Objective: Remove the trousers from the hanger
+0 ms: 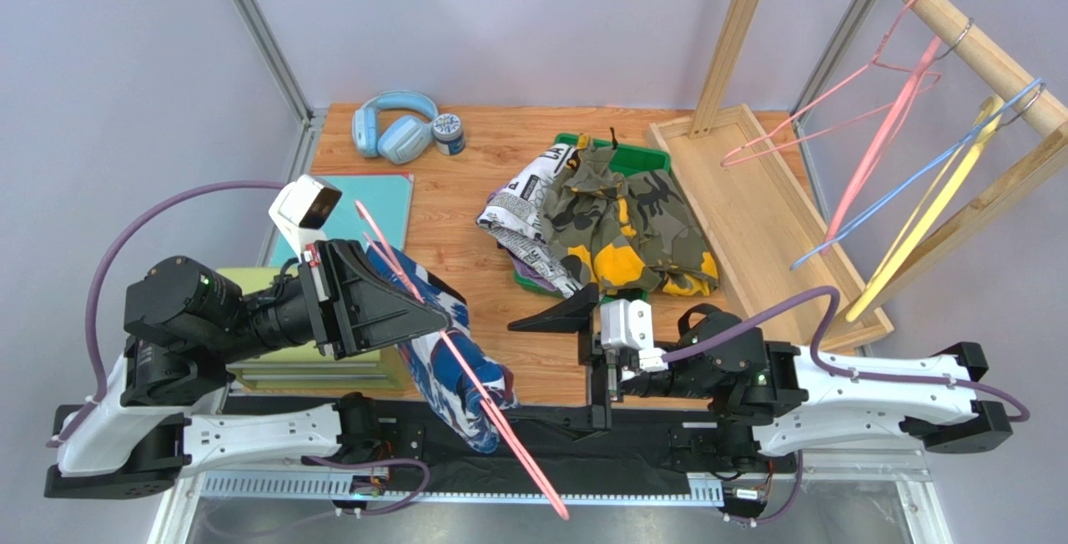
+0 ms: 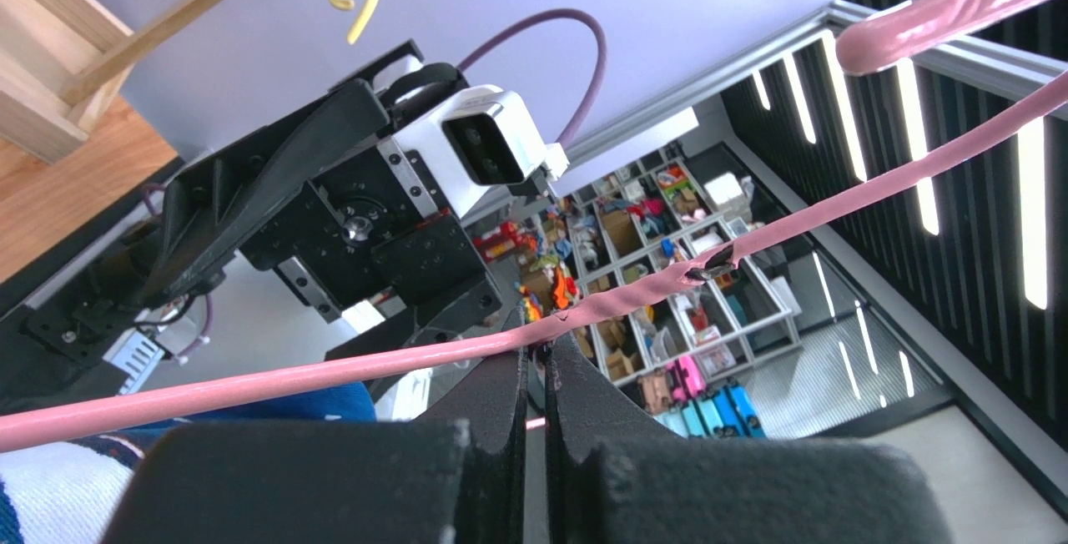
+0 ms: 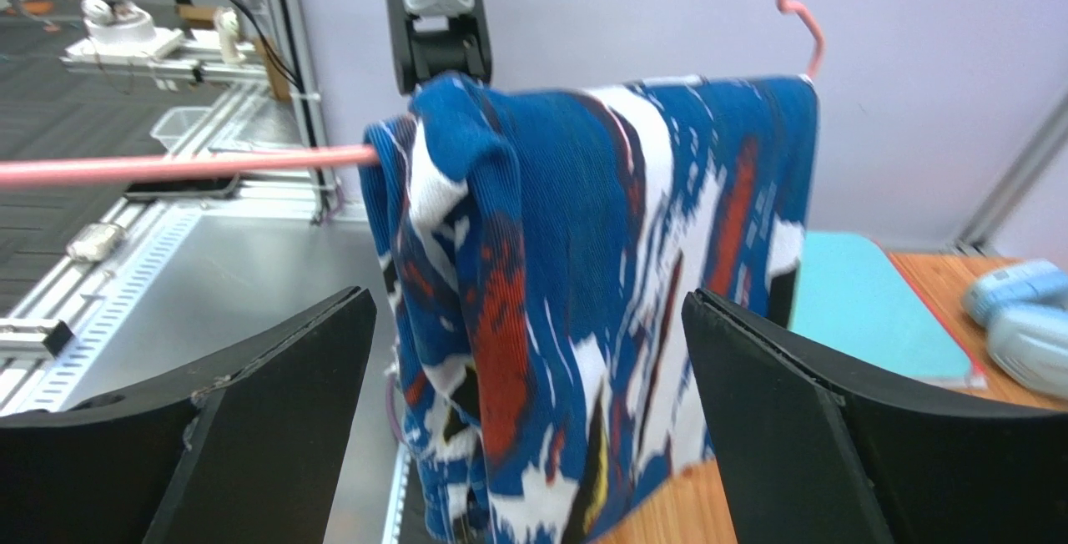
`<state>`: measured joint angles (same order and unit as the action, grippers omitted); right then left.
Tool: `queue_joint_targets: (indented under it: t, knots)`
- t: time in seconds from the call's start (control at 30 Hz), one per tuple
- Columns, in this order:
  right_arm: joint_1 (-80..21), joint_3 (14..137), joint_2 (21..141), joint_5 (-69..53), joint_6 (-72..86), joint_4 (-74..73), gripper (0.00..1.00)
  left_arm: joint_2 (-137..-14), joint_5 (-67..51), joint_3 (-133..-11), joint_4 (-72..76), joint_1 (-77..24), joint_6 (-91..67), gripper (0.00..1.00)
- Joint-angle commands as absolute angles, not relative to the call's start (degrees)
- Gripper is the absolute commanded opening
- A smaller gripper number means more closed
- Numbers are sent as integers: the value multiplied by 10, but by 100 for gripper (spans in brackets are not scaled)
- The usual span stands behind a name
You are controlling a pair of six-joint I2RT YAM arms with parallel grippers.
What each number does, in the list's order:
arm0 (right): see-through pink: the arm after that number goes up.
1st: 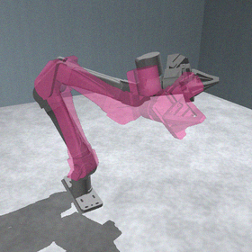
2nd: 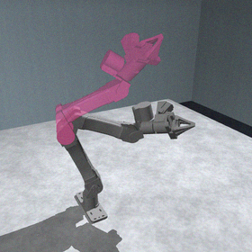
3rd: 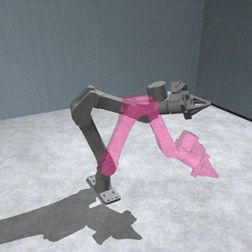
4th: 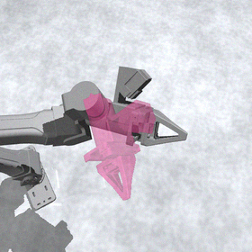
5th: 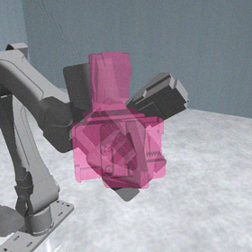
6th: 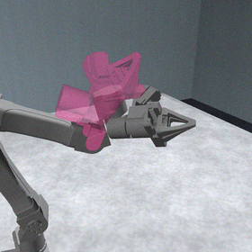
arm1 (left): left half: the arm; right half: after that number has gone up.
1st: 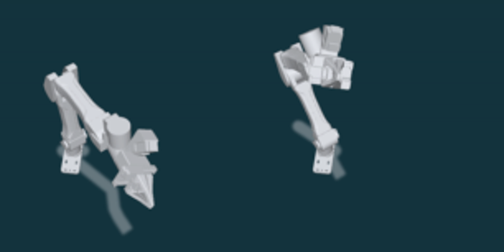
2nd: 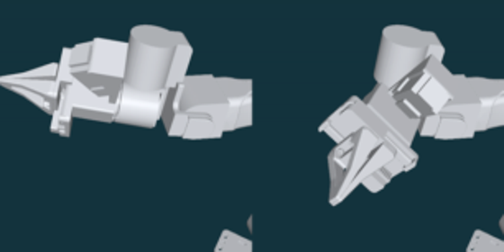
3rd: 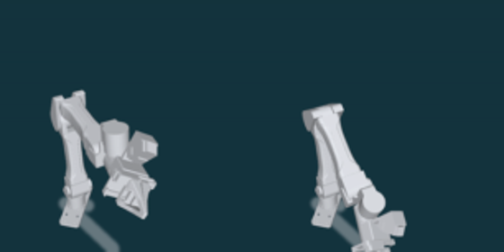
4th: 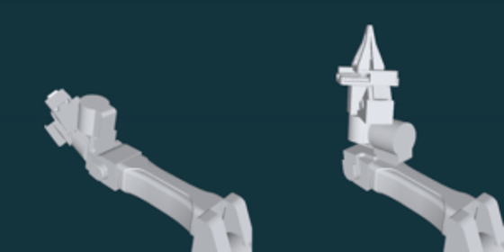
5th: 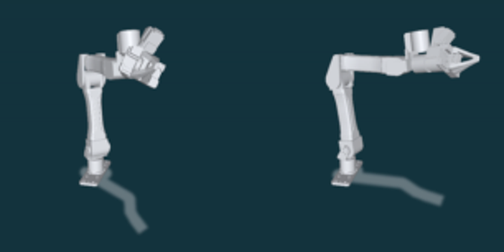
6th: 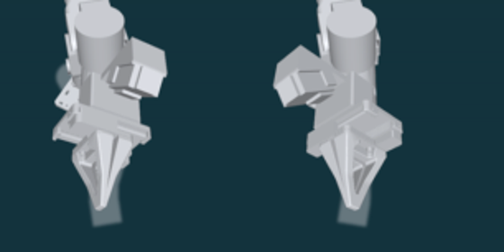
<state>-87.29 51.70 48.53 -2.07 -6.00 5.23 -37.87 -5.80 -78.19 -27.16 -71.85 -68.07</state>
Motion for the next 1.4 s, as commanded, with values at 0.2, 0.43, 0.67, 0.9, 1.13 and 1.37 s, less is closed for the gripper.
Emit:
queue_joint_targets:
  t: [0.2, 0.43, 0.67, 0.9, 1.13, 1.37]
  knots:
    - [-944, 551, 551, 46, -88, 146, 97, -388, -114, -819, -163, -717, -686, 0]
    - [-945, 567, 552, 56, -104, 106, 90, -403, -170, -829, -146, -717, -686, 0]
    - [-945, 595, 554, 40, -125, 67, 82, -416, -213, -839, -137, -717, -682, 0]
    - [-946, 626, 557, -40, -124, 3, 92, -417, -220, -852, -150, -717, -669, 0]
    - [-945, 649, 568, -13, -128, -36, 93, -422, -231, -850, -142, -717, -673, 0]
    - [-947, 657, 601, 50, -88, 18, 89, -425, -222, -848, -142, -717, -676, 0]
